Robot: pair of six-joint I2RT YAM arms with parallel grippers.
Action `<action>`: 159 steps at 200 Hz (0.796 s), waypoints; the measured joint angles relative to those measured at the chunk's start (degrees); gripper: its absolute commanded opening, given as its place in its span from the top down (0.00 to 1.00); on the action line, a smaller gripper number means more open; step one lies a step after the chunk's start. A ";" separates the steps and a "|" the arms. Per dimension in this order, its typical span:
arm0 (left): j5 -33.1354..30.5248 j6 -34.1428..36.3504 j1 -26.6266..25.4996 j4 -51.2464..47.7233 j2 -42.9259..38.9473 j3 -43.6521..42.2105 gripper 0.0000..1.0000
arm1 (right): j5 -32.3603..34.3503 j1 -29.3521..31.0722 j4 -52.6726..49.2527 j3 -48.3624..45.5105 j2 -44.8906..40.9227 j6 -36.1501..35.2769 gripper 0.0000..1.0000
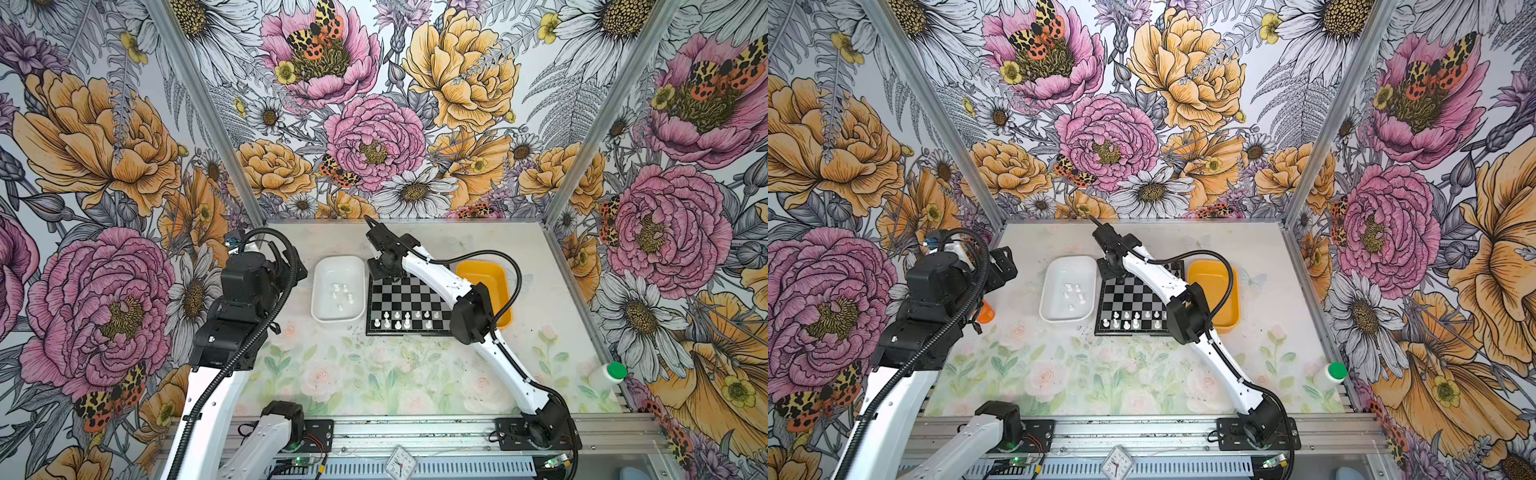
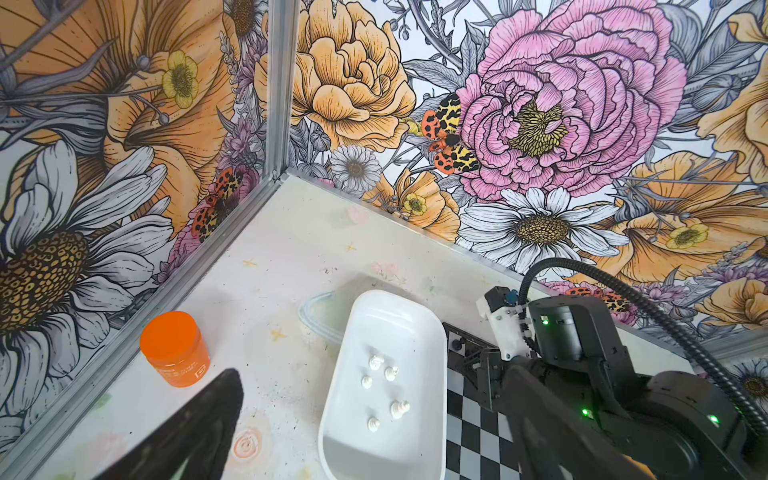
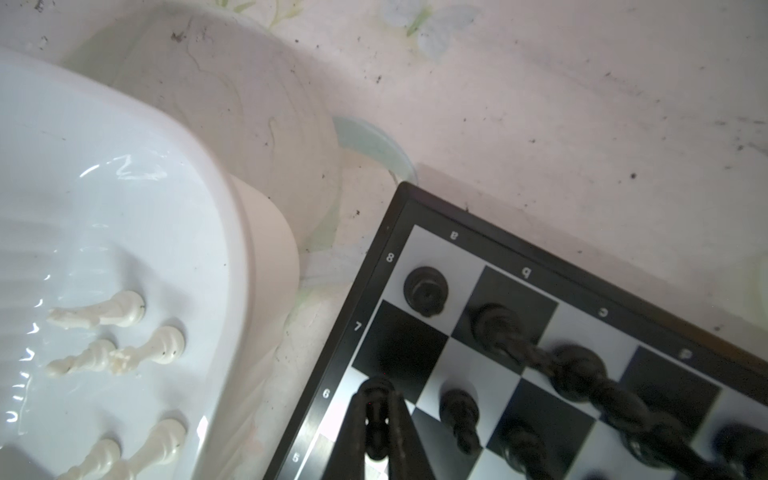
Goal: Set up the chess pieces on the board
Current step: 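Lower the black pawn onto the square beside the board's far corner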
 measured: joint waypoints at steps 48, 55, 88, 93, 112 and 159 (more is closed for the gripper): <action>0.02 -0.02 0.02 -0.20 0.02 0.26 0.01 | 0.00 -0.39 0.00 0.00 0.04 -0.02 0.87; 0.02 0.00 0.02 -0.24 0.00 0.33 0.01 | 0.00 -0.42 0.00 0.00 0.04 -0.02 0.87; 0.02 -0.02 0.02 -0.39 0.00 0.37 0.01 | 0.00 -0.76 0.02 0.00 0.35 -0.02 0.85; 0.02 -0.02 0.02 -0.42 0.00 0.42 0.01 | 0.00 -0.79 0.02 0.04 0.46 -0.02 0.85; 0.02 -0.02 0.02 -0.48 0.00 0.61 0.01 | -0.02 -1.11 0.20 0.11 1.20 -0.02 0.84; 0.02 -0.02 0.02 -0.87 -0.04 0.76 0.01 | -0.26 -1.40 1.01 0.20 1.57 0.04 0.78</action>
